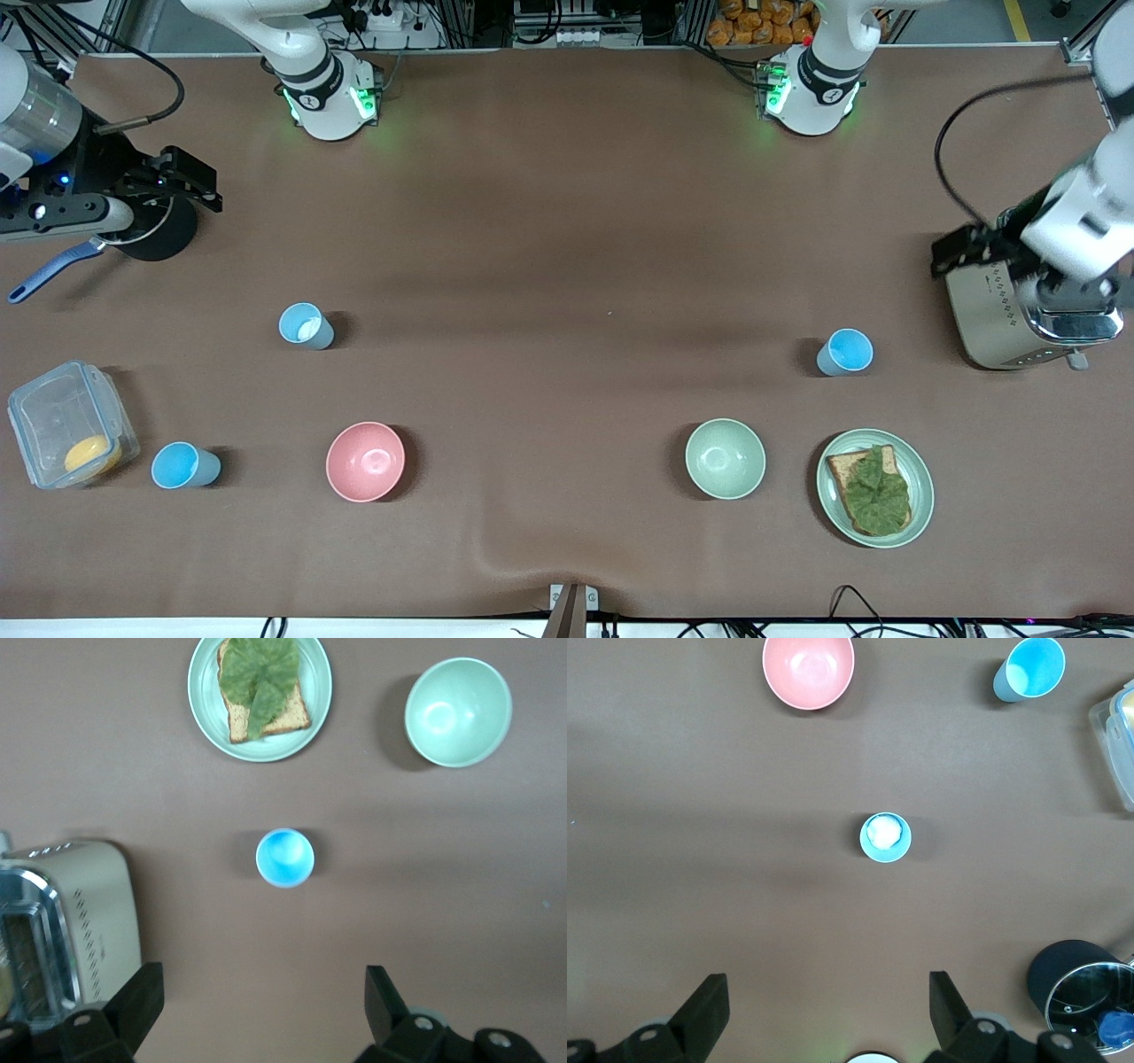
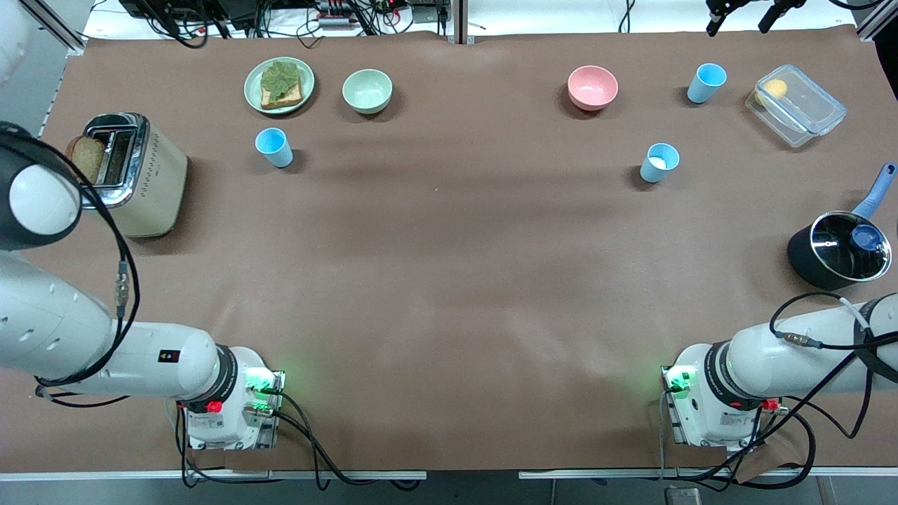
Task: Stack blue cups with both arms
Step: 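Reach the left gripper toward the blue cup beside the toaster, then lower the left gripper around the blue cup and close it, then reach the right gripper to the white-lined blue cup and grasp it, then lift the blue cup with the left gripper while the right gripper holds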
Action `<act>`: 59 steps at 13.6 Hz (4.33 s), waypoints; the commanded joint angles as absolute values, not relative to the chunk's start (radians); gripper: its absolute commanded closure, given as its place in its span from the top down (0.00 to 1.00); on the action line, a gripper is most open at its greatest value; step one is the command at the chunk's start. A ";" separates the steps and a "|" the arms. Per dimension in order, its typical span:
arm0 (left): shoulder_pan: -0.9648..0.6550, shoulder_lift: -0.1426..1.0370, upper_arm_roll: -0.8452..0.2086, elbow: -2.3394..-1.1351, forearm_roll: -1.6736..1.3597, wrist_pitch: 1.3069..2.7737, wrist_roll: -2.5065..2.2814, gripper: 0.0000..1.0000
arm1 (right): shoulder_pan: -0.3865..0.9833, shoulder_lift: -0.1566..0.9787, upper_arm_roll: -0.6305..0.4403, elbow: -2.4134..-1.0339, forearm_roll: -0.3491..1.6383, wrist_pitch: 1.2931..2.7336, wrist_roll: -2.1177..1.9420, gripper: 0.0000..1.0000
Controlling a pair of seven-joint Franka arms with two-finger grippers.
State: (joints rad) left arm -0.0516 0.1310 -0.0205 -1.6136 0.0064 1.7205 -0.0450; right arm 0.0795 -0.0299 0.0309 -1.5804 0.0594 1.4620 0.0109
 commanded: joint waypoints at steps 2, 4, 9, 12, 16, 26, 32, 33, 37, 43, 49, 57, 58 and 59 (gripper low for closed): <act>-0.025 0.152 -0.023 -1.858 0.023 2.038 -0.021 1.00 | 0.081 -0.031 0.026 -1.571 0.064 1.448 0.023 1.00; -0.023 0.193 -0.025 -1.934 0.023 2.175 -0.020 1.00 | 0.083 -0.034 0.026 -1.571 0.064 1.447 0.023 1.00; -0.017 0.287 -0.025 -1.992 0.049 2.259 -0.018 1.00 | 0.083 -0.029 0.026 -1.571 0.066 1.448 0.023 1.00; -0.011 0.313 -0.023 -2.086 0.054 2.388 -0.018 1.00 | 0.086 -0.029 0.026 -1.569 0.066 1.450 0.023 1.00; 0.003 0.347 -0.025 -2.108 0.081 2.414 -0.017 1.00 | 0.084 -0.031 0.025 -1.571 0.067 1.459 0.025 1.00; -0.001 0.367 -0.029 -2.048 0.066 2.428 -0.047 0.00 | 0.169 0.070 0.028 -1.580 0.074 1.554 0.049 1.00; -0.012 0.307 -0.054 -2.031 0.066 2.416 -0.100 0.00 | 0.216 0.112 0.026 -1.811 0.057 1.793 0.156 1.00; -0.011 0.298 -0.063 -2.029 0.066 2.415 -0.098 0.00 | 0.209 0.092 0.026 -1.898 0.049 1.871 0.155 1.00; -0.009 0.258 -0.081 -1.987 0.066 2.314 -0.098 0.00 | 0.118 0.110 0.028 -2.078 -0.008 2.109 0.080 1.00; -0.014 0.235 -0.136 -1.890 0.066 2.171 -0.143 0.00 | 0.077 0.227 0.028 -2.108 -0.015 2.253 0.014 1.00; -0.003 0.200 -0.166 -1.885 0.066 2.131 -0.140 0.00 | 0.086 0.330 0.029 -2.056 -0.005 2.310 0.028 1.00; 0.003 0.109 -0.164 -1.875 0.066 2.019 -0.130 0.00 | 0.066 0.339 0.031 -2.092 0.003 2.310 0.014 0.99; 0.003 0.100 -0.166 -1.873 0.066 2.010 -0.132 0.00 | 0.066 0.337 0.032 -2.114 0.005 2.310 0.014 0.98; 0.000 0.088 -0.167 -1.873 0.066 2.008 -0.133 0.00 | 0.066 0.333 0.032 -2.134 0.027 2.313 0.014 0.96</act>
State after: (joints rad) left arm -0.0064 0.1226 -0.1561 -1.8719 0.0624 2.0357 -0.1320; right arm 0.0843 0.3382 0.0211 -2.0974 0.0020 2.3056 0.0244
